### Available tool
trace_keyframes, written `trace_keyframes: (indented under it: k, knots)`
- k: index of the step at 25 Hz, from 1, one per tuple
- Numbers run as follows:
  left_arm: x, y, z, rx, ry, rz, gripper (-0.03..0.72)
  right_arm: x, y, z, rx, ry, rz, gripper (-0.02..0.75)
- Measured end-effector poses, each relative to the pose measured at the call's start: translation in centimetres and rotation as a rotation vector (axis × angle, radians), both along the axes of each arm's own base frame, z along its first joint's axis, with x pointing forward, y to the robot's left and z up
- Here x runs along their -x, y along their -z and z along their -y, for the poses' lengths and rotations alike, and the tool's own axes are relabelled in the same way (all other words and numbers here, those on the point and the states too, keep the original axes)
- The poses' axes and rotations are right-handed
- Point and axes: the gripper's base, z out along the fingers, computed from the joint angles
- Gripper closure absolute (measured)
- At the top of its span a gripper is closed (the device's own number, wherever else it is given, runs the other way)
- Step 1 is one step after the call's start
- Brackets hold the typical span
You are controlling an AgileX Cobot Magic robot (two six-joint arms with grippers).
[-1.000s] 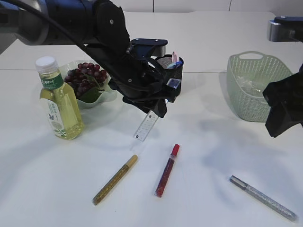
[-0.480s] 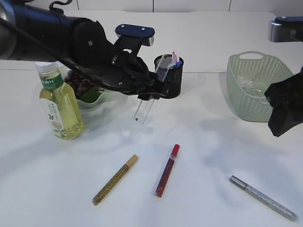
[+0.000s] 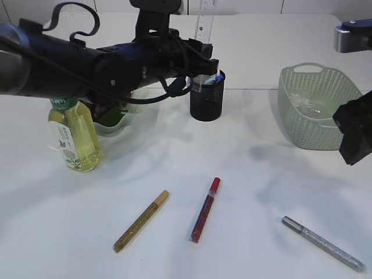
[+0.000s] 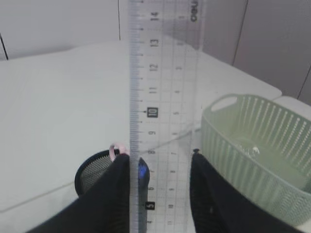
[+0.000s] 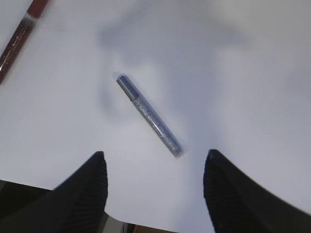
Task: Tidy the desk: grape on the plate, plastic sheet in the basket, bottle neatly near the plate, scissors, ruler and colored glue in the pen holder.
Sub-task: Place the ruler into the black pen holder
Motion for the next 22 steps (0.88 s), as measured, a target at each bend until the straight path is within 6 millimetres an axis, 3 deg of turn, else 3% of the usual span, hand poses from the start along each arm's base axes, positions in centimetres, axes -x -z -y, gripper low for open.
trace_keyframes:
  k: [12,22]
  knots:
    - [-3.2,3.2,1.4,0.107,-0.033,0.172,0.411,-0.2,-0.1,0.6,0.065,-0.007,0.022,0.248]
    - [-6.3,3.8,0.9,0.128,-0.077,0.208,0.410,-0.2,-0.1,0.7,0.084,-0.009,0.028,0.248]
